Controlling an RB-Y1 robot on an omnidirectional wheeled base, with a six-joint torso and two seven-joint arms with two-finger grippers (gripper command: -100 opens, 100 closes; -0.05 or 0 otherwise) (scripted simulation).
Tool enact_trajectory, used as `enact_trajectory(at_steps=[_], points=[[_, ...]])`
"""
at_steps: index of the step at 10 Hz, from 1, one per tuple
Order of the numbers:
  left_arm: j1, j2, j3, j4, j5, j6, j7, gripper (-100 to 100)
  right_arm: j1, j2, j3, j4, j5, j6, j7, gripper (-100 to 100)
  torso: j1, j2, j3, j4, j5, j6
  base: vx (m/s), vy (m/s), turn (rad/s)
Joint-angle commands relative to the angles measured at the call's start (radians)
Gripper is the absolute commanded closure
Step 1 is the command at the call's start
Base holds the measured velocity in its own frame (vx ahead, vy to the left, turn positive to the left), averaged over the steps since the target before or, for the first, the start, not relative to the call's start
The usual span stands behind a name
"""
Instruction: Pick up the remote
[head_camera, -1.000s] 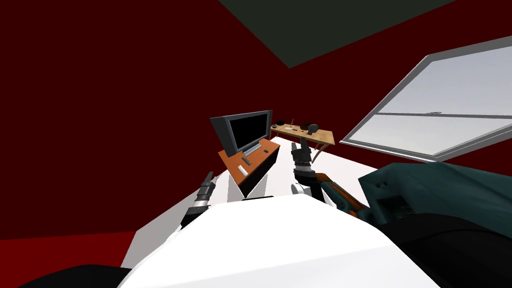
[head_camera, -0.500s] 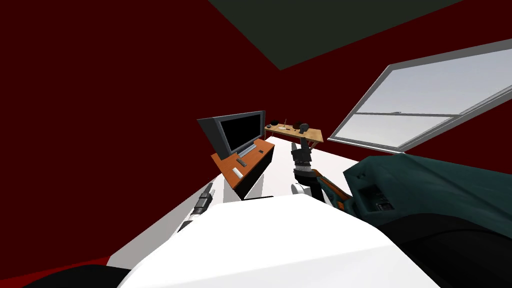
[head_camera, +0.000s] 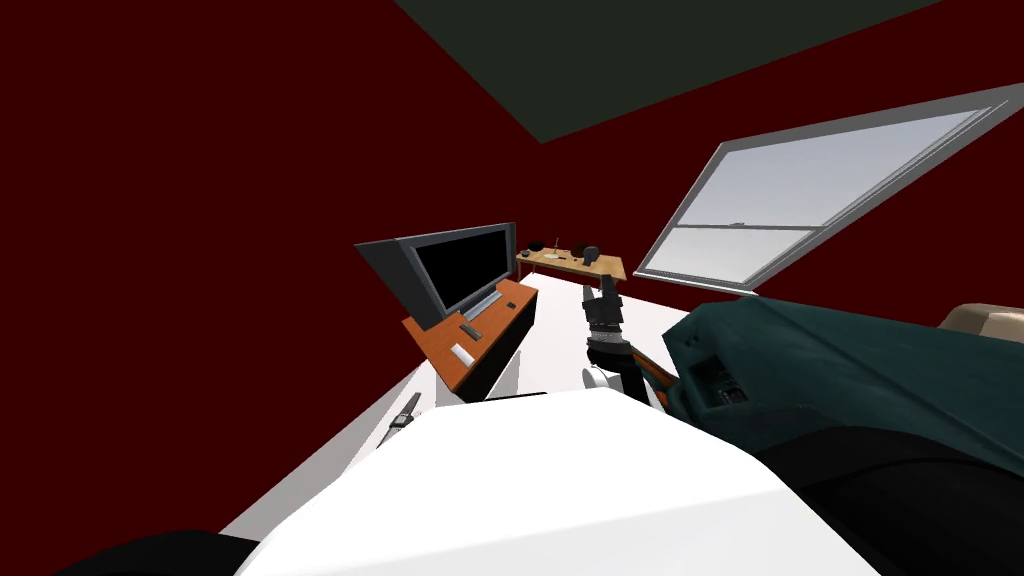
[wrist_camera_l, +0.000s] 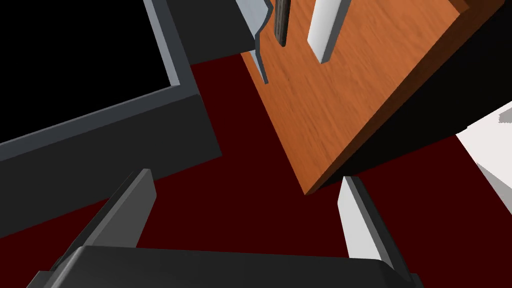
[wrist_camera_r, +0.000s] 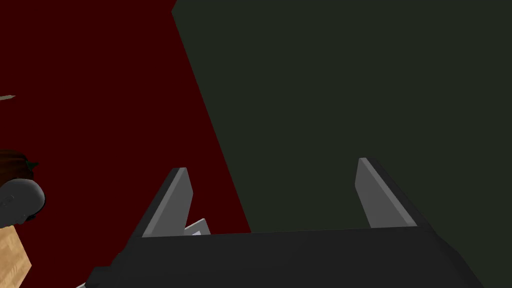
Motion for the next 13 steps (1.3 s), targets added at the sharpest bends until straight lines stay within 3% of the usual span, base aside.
enact_trajectory(at_steps=[1,2,3,5,7,9,10,12,13], points=[[0.032,0.027,0.0,0.05,-0.034,0.001,0.034,-100,0.0,0.0,0.0,0.0,0.0,0.0,0.0,0,0.0,0.0,0.0,0.0,0.0,0.0,0.068,-0.062,-0.241],[0.032,0.027,0.0,0.053,-0.034,0.001,0.034,-100,0.0,0.0,0.0,0.0,0.0,0.0,0.0,0,-0.001,-0.001,0.0,0.0,0.0,0.001,0.061,-0.045,-0.09],[0.045,0.047,-0.001,0.08,-0.064,-0.005,0.06,-100,0.0,0.0,0.0,0.0,0.0,0.0,0.0,0,0.0,0.0,0.0,0.0,0.0,0.0,0.074,-0.054,-0.191],[0.045,0.047,-0.001,0.115,-0.064,-0.005,0.06,-100,0.0,0.0,0.0,0.0,0.0,0.0,0.0,0,0.0,-0.001,-0.001,0.0,0.0,0.0,0.046,-0.033,-0.055],[0.064,0.086,-0.004,0.205,-0.122,-0.017,0.111,-100,0.0,0.0,0.0,0.0,0.0,0.0,0.0,0,0.001,0.0,0.0,0.0,0.0,0.001,0.082,-0.061,-0.292],[0.064,0.086,-0.004,0.241,-0.122,-0.017,0.111,-100,0.0,0.0,0.0,0.0,0.0,0.0,0.0,0,0.002,-0.001,-0.001,0.0,0.0,0.0,0.063,-0.005,-0.074],[0.069,0.104,-0.006,0.27,-0.151,-0.024,0.136,-100,0.0,0.0,0.0,0.0,0.0,0.0,0.0,0,0.002,0.0,0.0,0.0,0.0,0.0,0.073,-0.004,-0.225],[0.069,0.104,-0.006,0.303,-0.151,-0.024,0.136,-100,0.0,0.0,0.0,0.0,0.0,0.0,0.0,0,0.003,0.0,0.0,0.0,0.001,0.0,0.033,-0.002,-0.107],[0.072,0.121,-0.009,0.329,-0.179,-0.03,0.161,-100,0.0,0.0,0.0,0.0,0.0,0.0,0.0,0,0.003,0.002,0.001,0.001,0.001,0.0,0.056,-0.003,-0.185]])
